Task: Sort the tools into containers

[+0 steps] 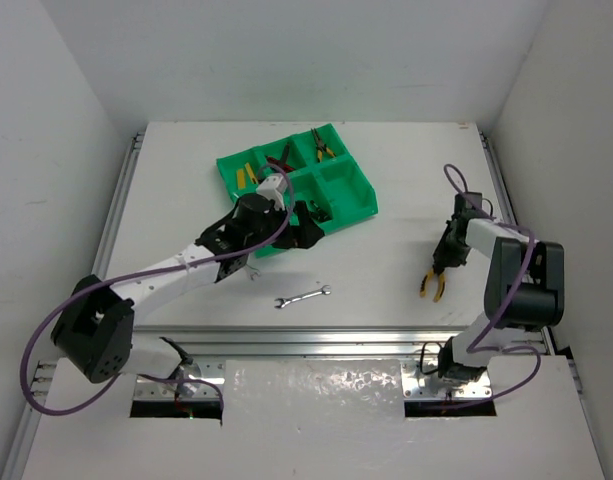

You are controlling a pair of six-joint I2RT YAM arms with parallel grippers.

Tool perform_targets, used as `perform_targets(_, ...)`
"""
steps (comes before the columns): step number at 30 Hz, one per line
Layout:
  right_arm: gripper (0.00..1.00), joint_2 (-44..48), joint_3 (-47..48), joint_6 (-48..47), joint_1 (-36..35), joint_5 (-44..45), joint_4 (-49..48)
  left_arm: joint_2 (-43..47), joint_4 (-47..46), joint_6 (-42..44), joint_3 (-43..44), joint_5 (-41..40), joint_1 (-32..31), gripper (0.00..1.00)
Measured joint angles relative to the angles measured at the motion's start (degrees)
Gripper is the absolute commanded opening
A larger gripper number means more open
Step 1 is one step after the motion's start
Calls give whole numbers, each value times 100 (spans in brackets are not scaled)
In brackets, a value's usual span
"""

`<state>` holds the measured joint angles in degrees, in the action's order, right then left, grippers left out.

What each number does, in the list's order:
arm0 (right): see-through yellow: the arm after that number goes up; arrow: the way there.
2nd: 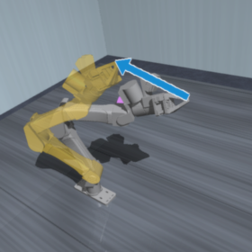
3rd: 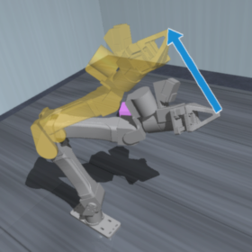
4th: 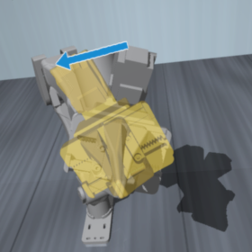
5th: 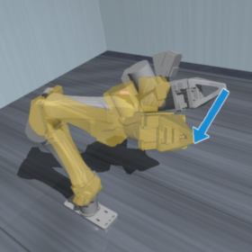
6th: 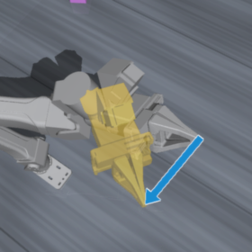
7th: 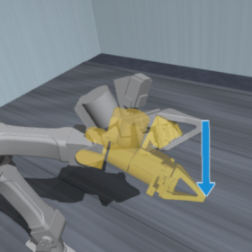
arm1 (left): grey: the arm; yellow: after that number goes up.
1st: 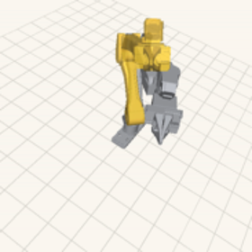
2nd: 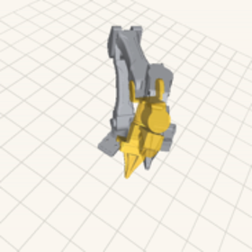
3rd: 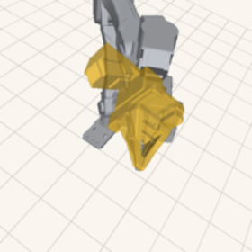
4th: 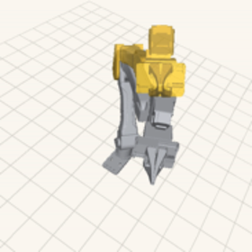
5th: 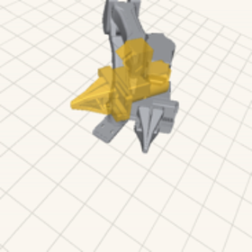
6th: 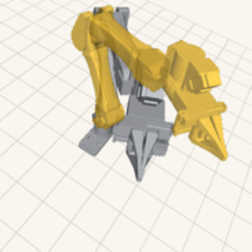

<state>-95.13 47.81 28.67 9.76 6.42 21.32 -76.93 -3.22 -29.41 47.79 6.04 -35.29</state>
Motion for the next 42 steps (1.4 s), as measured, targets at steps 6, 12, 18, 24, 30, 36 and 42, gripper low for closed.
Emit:
perform_targets(6,0,1137,-595,7,-892,-223,-337,-619,-1086,-122,-146,837,-81,95)
perform_targets(12,0,1917,-601,144,-1510,-264,-557,-1235,-2210,90,-195,1305,-730,93)
perform_targets(18,0,2551,-579,245,-1873,-407,-553,-2017,-3058,525,-192,1207,-1174,89)
perform_targets(24,0,3084,-455,249,-1897,-627,-407,-2551,-3523,990,-70,1064,-1259,89)
perform_targets(30,0,3543,-267,293,-1902,-1126,-195,-2900,-4004,1128,426,1668,-1309,89)
perform_targets(36,0,3755,-203,382,-1902,-1639,-151,-3121,-4581,894,636,2371,-1325,73)
perform_targets(42,1,3877,-201,566,-1902,-2173,-157,-3453,-4614,592,1113,2531,-1375,1)
